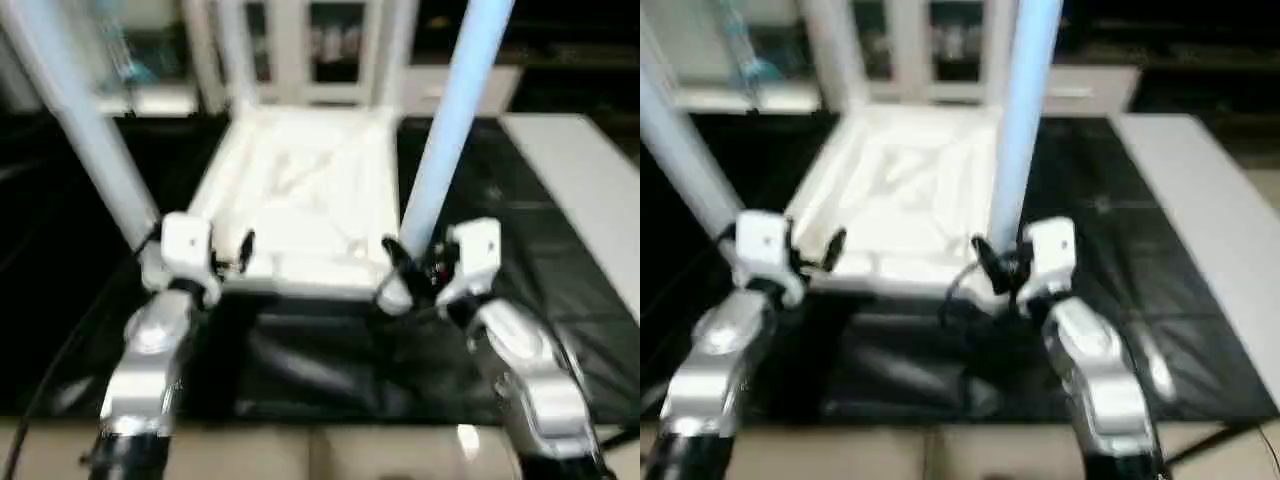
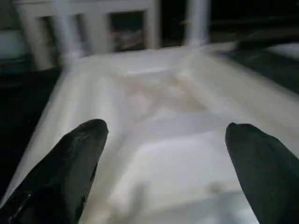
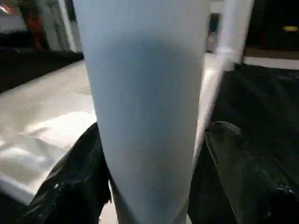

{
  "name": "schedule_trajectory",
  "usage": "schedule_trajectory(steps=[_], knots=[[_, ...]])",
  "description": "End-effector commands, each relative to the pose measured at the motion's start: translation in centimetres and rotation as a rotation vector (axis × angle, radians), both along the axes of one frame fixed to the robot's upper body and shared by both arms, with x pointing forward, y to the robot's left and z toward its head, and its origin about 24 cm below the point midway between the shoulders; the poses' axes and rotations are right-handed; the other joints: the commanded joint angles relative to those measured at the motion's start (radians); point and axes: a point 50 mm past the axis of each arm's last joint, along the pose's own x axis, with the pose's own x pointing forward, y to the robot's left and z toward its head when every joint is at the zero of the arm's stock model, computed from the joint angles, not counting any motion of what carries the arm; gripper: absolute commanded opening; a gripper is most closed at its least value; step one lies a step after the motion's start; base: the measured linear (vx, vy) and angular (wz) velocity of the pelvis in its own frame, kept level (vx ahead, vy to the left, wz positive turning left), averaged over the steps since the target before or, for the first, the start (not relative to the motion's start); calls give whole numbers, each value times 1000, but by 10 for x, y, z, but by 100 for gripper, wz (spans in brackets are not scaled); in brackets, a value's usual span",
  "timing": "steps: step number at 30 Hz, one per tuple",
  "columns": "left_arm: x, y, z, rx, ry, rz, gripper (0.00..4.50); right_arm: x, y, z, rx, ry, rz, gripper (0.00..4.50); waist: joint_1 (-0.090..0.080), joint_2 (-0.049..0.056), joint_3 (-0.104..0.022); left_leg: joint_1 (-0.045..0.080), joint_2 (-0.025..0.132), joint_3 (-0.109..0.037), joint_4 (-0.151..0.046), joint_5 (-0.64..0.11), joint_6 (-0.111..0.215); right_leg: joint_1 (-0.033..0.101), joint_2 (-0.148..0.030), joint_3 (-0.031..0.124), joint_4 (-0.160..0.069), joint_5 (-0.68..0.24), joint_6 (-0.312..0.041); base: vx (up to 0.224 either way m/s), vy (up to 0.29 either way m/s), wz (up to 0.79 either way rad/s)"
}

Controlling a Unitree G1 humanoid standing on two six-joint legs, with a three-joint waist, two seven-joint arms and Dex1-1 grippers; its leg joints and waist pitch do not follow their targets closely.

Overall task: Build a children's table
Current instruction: Rotate table base

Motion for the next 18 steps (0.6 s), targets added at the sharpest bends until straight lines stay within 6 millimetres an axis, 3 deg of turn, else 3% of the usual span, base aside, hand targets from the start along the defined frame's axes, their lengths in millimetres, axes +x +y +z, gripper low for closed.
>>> schedule_trajectory(steps=[1,2,3,4,5,6,7,8,9,10,11,12,13,14,15,16,17,18], knots=[[0,14,2,20,-3,28,449,0,6,10,44,-36,43,329,44,-37,-43,-133,5,-2,48,80,-7,161,-132,111,-164,-35,-60,178,16,-7],[-1,13,-1,2,7,22,449,-3,9,13,58,-49,75,329,46,-17,-29,-121,27,-3,28,143,-59,138,-134,72,-194,-128,-136,148,14,-17],[-2,11,-2,0,7,14,449,-6,11,15,69,-53,100,329,47,-1,-29,-131,48,-8,4,190,-64,138,-139,58,-207,-170,-188,148,14,-17],[-3,11,-3,4,4,10,449,-6,11,15,72,-53,107,329,51,27,-28,-127,85,-12,-90,281,-37,129,-102,4,-206,-175,-229,152,58,-14],[-3,10,-3,10,2,8,449,-7,12,15,73,-52,111,329,39,77,-37,-95,115,-19,-175,335,-8,130,-31,-64,-174,-67,-189,180,152,-17],[-4,9,-4,7,3,-1,449,-8,12,15,74,-50,123,329,15,86,-31,-83,151,-60,-205,293,52,105,18,-87,-102,4,-154,180,152,-17],[-4,7,-3,7,0,-13,449,-9,13,15,77,-49,137,329,-10,91,-57,-9,216,-125,-187,436,200,35,19,-67,-21,32,-110,167,136,-22],[-5,3,-2,3,-9,-39,449,-10,15,16,77,-49,160,329,10,84,-76,16,219,-135,-149,830,238,5,-12,-33,-28,141,-51,110,63,-11],[-6,0,-1,-5,-16,-64,449,-11,17,16,80,-47,181,329,11,72,-79,18,219,-134,-141,1037,223,-3,-26,-16,-39,199,-20,122,73,-23],[-7,-5,1,-1,-24,-111,449,-13,20,17,87,-44,216,329,16,54,-76,10,190,-126,-149,1207,170,3,-42,4,-69,248,25,0,0,0],[-8,-8,2,6,-28,-140,449,-13,22,17,87,-44,235,329,30,34,-72,-26,140,-93,-156,1023,124,26,-53,11,-108,276,14,0,3,-18],[-9,-14,2,14,-27,-196,449,-13,26,18,85,-45,264,329,45,6,-59,-79,101,-32,-152,613,83,46,-89,17,-144,256,-53,0,0,0],[-9,-18,3,11,-21,-238,449,-12,28,19,80,-48,278,329,59,7,-59,-92,98,-16,-159,425,64,63,-105,19,-144,231,-81,0,0,0],[-7,-21,3,5,-18,-270,449,-9,28,21,73,-54,276,329,69,5,-56,-87,117,-2,-177,176,19,69,-113,17,-149,157,-138,-68,-8,0],[-6,-22,4,3,-19,-276,449,-7,28,21,71,-56,272,329,66,7,-52,-87,126,-1,-188,113,8,70,-106,11,-148,133,-163,-68,-8,0],[-4,-22,4,1,-15,-285,449,-5,27,22,73,-57,267,329,61,10,-45,-82,142,8,-205,9,-18,56,-82,-1,-146,72,-204,-83,-16,-1],[-3,-22,4,-1,-12,-290,449,-4,27,22,75,-57,264,329,56,11,-41,-75,151,13,-216,-88,-47,45,-68,-5,-144,0,-222,-81,-9,0],[-2,-23,4,11,-11,-301,449,-3,26,22,71,-58,260,329,55,8,-38,-71,154,21,-222,-159,-78,38,-66,-4,-147,-66,-221,-81,-9,0]])
